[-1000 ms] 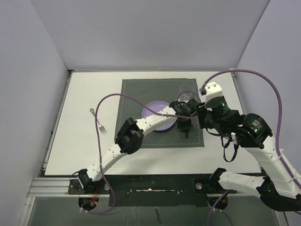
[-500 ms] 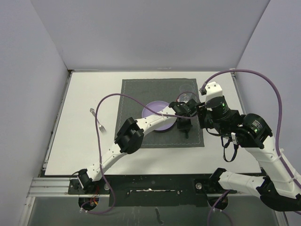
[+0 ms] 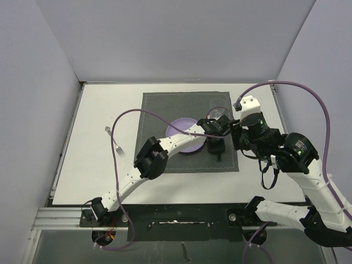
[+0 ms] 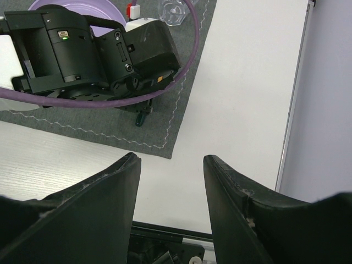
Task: Set the dinner table for one person
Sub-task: Place the knife on the napkin.
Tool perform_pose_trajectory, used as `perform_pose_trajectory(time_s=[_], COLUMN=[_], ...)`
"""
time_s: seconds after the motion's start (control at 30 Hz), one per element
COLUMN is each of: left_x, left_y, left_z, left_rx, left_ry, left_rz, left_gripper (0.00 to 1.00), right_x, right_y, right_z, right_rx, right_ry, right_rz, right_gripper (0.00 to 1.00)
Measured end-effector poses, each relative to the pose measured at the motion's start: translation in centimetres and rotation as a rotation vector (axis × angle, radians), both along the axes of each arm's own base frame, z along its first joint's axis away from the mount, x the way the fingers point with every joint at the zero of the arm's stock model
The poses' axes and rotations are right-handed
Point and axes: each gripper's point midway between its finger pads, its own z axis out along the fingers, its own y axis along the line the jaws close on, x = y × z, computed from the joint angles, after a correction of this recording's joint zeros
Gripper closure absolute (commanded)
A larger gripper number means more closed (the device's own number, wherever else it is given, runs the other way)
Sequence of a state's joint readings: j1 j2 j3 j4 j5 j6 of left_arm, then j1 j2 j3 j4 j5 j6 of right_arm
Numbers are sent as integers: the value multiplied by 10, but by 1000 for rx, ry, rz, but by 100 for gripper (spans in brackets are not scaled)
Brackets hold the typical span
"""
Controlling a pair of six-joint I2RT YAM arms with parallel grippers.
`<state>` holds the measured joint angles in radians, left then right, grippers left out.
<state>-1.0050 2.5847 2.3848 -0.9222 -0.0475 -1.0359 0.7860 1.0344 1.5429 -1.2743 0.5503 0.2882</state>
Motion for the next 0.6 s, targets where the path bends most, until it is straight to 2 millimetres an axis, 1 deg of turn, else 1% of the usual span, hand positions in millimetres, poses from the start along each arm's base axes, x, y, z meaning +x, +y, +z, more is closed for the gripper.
perform_pose_trajectory(time_s=[0.23, 0.3, 0.33, 0.6], left_x=[0, 0, 0, 0], left_y=[0, 0, -1, -2], left_z=[0, -1, -1, 4], left_rx=[-1, -1, -3, -4], left_ry=[-1, -1, -2, -38], left_rz=[0, -1, -3, -32], left_gripper=[69, 68, 65, 63], right_x=[0, 0, 0, 0], right_y=[0, 0, 0, 0], right_z=[0, 0, 0, -2], right_rx=[0, 0, 0, -3], right_ry=[0, 0, 0, 4], right_rz=[0, 0, 0, 0], right_gripper=[49, 48, 48, 48])
